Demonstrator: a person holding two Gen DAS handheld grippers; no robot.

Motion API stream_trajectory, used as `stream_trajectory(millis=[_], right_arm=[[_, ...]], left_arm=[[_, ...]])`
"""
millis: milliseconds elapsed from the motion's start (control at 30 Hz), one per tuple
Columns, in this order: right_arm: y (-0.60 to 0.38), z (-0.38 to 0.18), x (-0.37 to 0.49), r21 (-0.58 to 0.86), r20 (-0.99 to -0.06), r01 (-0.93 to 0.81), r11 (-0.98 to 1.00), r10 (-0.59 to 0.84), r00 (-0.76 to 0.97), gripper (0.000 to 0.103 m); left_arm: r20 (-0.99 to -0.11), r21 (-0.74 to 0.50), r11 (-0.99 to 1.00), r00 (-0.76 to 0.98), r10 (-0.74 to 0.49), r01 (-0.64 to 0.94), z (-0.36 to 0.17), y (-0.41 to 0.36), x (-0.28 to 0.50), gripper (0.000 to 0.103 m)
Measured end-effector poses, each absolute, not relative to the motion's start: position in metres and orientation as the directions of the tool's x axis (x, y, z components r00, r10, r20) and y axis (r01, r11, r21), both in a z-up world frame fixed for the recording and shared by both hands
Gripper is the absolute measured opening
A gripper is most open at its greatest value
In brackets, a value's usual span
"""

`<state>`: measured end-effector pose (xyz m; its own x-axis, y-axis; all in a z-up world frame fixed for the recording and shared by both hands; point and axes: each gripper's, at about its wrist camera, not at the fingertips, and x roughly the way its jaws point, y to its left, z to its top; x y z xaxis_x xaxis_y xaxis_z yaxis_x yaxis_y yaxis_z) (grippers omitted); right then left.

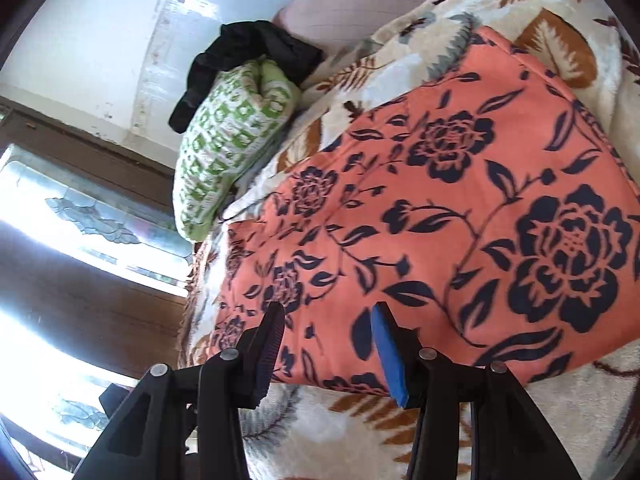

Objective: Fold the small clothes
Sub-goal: 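Grasp the folded shirt's edge with both tools and fold it over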

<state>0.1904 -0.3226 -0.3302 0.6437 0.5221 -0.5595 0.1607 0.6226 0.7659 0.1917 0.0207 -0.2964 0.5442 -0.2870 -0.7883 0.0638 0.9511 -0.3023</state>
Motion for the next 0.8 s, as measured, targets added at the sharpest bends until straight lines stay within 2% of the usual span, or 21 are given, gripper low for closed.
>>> stream_trajectory(millis=[33, 100, 133, 167, 233, 267, 333, 500, 667, 800], right_arm=[[-0.314, -0.330, 0.194, 0.773, -0.552, 0.142, 0.619, 0.545, 0.631, 0.049], [-0.294, -0.339, 0.205, 0.761, -0.584, 0.147, 0.632, 0.570, 0.578, 0.050], [-0.284, -0.348, 0.211, 0.736, -0.630, 0.176, 0.654, 0.566, 0.532, 0.051], [-0.276, -0.360, 0.218, 0.706, -0.677, 0.205, 0.678, 0.559, 0.480, 0.051], [-0.274, -0.365, 0.219, 0.702, -0.680, 0.219, 0.677, 0.547, 0.488, 0.051], [-0.274, -0.363, 0.219, 0.708, -0.678, 0.223, 0.670, 0.556, 0.482, 0.052], [-0.277, -0.366, 0.221, 0.724, -0.665, 0.217, 0.655, 0.578, 0.472, 0.052], [-0.288, -0.375, 0.223, 0.775, -0.619, 0.227, 0.590, 0.635, 0.463, 0.052], [-0.284, -0.370, 0.228, 0.765, -0.629, 0.216, 0.607, 0.631, 0.454, 0.053], [-0.280, -0.368, 0.227, 0.751, -0.638, 0.193, 0.631, 0.621, 0.455, 0.054]], left_arm=[[-0.784, -0.334, 0.940, 0.535, -0.316, 0.066, -0.298, 0.021, 0.193, 0.101], [-0.773, -0.386, 0.920, 0.521, -0.362, 0.066, -0.302, 0.020, 0.196, 0.092], [-0.770, -0.404, 0.913, 0.515, -0.377, 0.063, -0.304, 0.020, 0.199, 0.083], [-0.768, -0.421, 0.905, 0.509, -0.389, 0.055, -0.306, 0.019, 0.203, 0.080], [-0.769, -0.445, 0.895, 0.502, -0.395, 0.023, -0.312, 0.020, 0.213, 0.077], [-0.771, -0.450, 0.893, 0.499, -0.395, 0.011, -0.315, 0.020, 0.217, 0.066], [-0.780, -0.449, 0.893, 0.486, -0.395, 0.005, -0.321, 0.016, 0.227, 0.053], [-0.750, -0.533, 0.844, 0.492, -0.442, -0.053, -0.329, 0.022, 0.239, 0.054], [-0.710, -0.577, 0.815, 0.527, -0.467, -0.056, -0.328, 0.023, 0.246, 0.054], [-0.697, -0.563, 0.825, 0.562, -0.446, -0.043, -0.324, 0.016, 0.254, 0.046]])
